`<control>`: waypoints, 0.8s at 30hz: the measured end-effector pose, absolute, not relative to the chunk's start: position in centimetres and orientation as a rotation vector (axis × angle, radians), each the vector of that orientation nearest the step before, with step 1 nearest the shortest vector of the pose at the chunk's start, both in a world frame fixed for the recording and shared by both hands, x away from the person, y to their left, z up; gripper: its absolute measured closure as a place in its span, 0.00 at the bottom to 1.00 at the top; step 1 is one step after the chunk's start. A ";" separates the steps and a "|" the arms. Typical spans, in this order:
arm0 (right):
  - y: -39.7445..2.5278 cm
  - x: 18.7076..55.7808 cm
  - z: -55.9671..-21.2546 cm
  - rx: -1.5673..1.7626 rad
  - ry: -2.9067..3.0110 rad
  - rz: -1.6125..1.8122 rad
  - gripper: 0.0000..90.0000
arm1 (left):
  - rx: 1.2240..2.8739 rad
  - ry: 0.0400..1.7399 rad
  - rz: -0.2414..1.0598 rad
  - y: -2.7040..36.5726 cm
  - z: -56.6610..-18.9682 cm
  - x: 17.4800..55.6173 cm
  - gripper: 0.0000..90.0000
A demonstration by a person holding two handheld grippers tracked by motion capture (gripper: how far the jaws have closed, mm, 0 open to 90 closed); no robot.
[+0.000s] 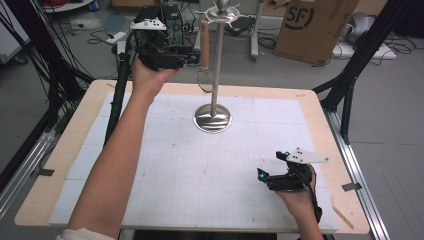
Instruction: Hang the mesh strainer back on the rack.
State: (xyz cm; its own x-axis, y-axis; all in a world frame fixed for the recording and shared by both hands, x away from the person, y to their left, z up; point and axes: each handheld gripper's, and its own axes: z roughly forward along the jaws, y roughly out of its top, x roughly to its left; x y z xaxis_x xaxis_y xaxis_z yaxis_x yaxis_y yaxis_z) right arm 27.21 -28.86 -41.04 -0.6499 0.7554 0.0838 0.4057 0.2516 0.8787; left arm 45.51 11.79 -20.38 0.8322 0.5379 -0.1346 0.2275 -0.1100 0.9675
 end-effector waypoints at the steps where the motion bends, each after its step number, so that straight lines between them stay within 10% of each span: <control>1: -28.8 27.2 -41.0 1.065 2.175 1.360 0.04 | 1.693 0.601 0.289 11.9 -20.4 45.4 0.50; 24: -28.3 27.2 -41.0 1.056 2.184 1.354 0.04 | 1.771 0.605 0.311 15.5 -23.4 43.2 0.31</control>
State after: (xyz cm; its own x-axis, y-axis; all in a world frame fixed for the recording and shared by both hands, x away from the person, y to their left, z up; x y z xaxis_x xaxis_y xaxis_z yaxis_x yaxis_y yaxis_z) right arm 27.16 -28.32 -40.99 -0.6549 0.7515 0.0790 0.4050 0.2609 0.8763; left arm 43.19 15.50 -23.42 0.8301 0.5485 -0.1003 0.2382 -0.1861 0.9532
